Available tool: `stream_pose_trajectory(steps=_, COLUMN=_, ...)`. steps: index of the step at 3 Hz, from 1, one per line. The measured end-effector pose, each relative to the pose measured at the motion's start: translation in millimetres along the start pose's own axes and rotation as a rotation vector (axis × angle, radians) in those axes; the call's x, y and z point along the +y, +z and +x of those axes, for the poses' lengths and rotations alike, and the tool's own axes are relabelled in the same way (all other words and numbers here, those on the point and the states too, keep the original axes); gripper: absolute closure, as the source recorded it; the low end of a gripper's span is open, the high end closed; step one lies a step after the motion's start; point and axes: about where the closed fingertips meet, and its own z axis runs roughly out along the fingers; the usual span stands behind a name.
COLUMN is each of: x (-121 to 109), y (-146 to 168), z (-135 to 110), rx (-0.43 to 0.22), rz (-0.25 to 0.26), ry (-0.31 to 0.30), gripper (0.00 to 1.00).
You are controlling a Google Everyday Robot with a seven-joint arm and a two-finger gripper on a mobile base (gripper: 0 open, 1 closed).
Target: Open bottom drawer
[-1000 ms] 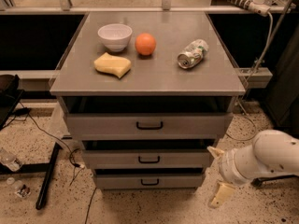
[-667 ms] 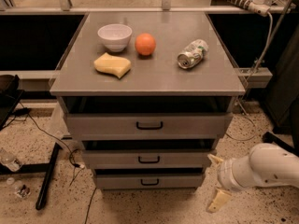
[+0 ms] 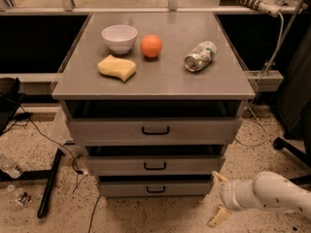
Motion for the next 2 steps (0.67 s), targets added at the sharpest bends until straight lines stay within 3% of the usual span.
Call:
stream_pose_trajectory(steps=1, x=8.4, y=46.0, z=15.4, rx=-0.053, rz=-0.021, ry=0.040, gripper=0.00)
stream_pose_trajectory(steps=2, x=8.4, y=46.2, z=15.5, rx=-0.053, rz=-0.021, ry=0.040, gripper=0.00)
